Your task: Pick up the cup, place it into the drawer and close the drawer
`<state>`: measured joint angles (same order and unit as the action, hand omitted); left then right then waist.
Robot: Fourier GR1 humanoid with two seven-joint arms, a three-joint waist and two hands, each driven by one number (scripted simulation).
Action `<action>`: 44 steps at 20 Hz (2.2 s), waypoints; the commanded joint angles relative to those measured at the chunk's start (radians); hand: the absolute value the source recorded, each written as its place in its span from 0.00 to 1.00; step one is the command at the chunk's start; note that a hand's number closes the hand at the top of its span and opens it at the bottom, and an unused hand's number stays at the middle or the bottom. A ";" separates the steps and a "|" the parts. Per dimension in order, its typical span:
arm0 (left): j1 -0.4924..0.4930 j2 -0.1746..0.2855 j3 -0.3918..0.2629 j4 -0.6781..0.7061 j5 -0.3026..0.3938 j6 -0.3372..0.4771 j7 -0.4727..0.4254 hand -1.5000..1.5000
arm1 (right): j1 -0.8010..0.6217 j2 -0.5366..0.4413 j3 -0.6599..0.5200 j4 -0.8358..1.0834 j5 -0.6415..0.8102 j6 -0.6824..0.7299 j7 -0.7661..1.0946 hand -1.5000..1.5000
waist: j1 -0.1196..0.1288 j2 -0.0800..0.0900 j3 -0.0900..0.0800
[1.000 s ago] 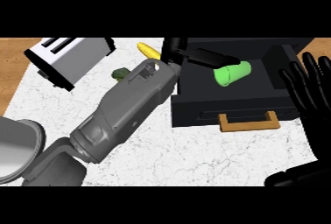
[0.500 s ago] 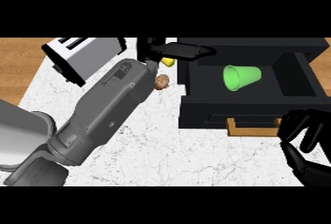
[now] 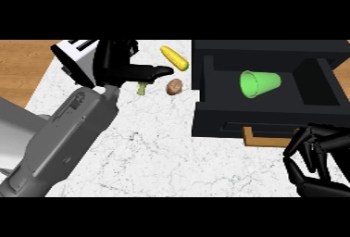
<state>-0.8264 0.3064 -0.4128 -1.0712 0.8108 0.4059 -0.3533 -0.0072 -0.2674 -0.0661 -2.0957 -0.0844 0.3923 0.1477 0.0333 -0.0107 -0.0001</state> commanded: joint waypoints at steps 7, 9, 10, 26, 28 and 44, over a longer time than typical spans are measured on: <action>0.358 0.164 0.057 -0.365 0.034 -0.055 0.044 0.00 | -0.019 -0.024 0.125 0.154 0.352 -0.019 -0.165 1.00 | 0.000 0.007 0.001; 0.365 0.201 0.081 -0.342 0.050 -0.096 0.054 0.00 | -0.080 -0.086 0.165 0.156 0.453 -0.012 -0.180 1.00 | 0.010 0.009 0.000; 0.388 0.178 0.084 -0.317 0.042 -0.123 0.009 0.00 | -0.123 -0.098 0.171 0.221 0.482 -0.015 -0.185 1.00 | 0.003 0.014 0.000; 0.730 0.260 0.224 -0.492 0.019 -0.305 -0.022 0.00 | -0.301 0.040 0.316 0.869 0.914 -0.326 -0.378 0.00 | -0.008 0.013 0.001; 0.686 0.297 0.304 -0.374 0.054 -0.429 -0.015 0.00 | -0.387 0.092 0.310 0.935 0.919 -0.309 -0.330 0.00 | -0.017 0.014 0.000; 0.774 0.216 0.352 -0.402 0.005 -0.536 -0.030 0.00 | -0.846 0.041 0.055 1.693 0.866 -0.370 -0.631 0.00 | 0.020 0.026 0.002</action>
<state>-0.0928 0.5485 -0.0526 -1.4535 0.8224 -0.0980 -0.3583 -0.7300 -0.2102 0.0432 -0.5704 0.7879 0.0166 -0.5013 0.0311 -0.0058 -0.0054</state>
